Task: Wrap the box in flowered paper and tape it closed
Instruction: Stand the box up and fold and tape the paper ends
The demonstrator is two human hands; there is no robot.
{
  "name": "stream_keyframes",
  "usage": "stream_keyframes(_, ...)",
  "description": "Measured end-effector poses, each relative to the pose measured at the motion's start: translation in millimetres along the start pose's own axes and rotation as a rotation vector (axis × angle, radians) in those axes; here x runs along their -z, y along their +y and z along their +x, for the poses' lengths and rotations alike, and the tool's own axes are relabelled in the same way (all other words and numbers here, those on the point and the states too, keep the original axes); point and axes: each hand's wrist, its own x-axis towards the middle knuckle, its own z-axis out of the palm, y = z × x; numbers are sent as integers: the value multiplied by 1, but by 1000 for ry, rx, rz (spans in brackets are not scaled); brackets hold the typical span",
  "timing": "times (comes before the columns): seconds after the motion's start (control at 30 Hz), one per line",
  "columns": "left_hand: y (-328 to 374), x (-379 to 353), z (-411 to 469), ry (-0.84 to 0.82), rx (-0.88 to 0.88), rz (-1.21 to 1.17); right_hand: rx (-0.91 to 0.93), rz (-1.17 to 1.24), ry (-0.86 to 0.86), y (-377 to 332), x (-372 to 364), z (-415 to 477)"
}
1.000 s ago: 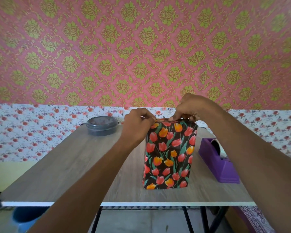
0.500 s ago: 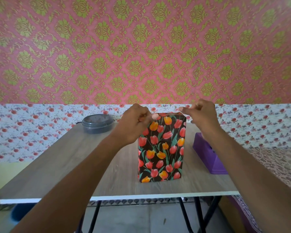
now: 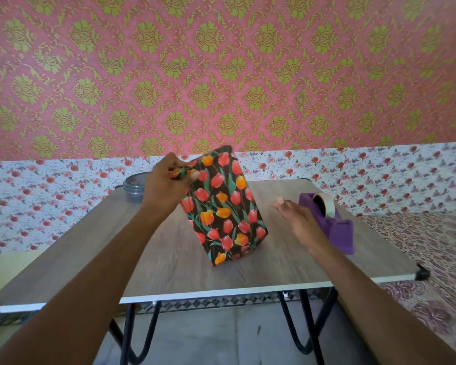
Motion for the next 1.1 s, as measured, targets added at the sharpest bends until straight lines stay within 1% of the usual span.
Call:
stream_keyframes(0.13, -33, 10, 5, 124, 268, -92, -88, 52, -33, 10, -7, 0)
stream_keyframes(0.23, -51, 16, 4, 215, 458, -160, -139, 194, -96, 22, -20, 1)
stream_keyframes(0.33, -64, 17, 1, 250, 641, -364, -209, 238, -145, 31, -34, 4)
stream_keyframes(0.4, -70, 14, -3, 247, 750, -515, -231, 279, -170, 35, -40, 7)
stream_keyframes(0.43, -71, 12, -5, 228, 803, -579, -235, 338, -180, 36, -43, 8)
stream_keyframes(0.5, -71, 2, -8, 129, 942, -686, -201, 442, -200, 38, -47, 10)
stream_keyframes(0.57, -66, -9, -15, -22, 1090, -759, -128, 495, -219, 42, -48, 13)
stream_keyframes(0.67, -60, -27, -28, -182, 1214, -723, 12, 566, -162, 46, -51, 16)
stream_keyframes(0.73, -59, -37, -34, -277, 1238, -668, 78, 485, -121, 42, -48, 16)
stream_keyframes(0.83, -58, -46, -37, -392, 1225, -575, 178, 387, -132, 33, -43, 21)
stream_keyframes(0.9, -61, -52, -38, -480, 1230, -573, 206, 400, -83, 19, -38, 23)
stream_keyframes(1.0, -61, -55, -41, -639, 1272, -602, 317, 385, -42, 2, -28, 28)
stream_keyframes(1.07, -61, -55, -45, -669, 1291, -611, 345, 350, -68, -6, -24, 30)
stream_keyframes(1.1, -58, -55, -47, -666, 1260, -566, 331, 316, -75, -6, -23, 30)
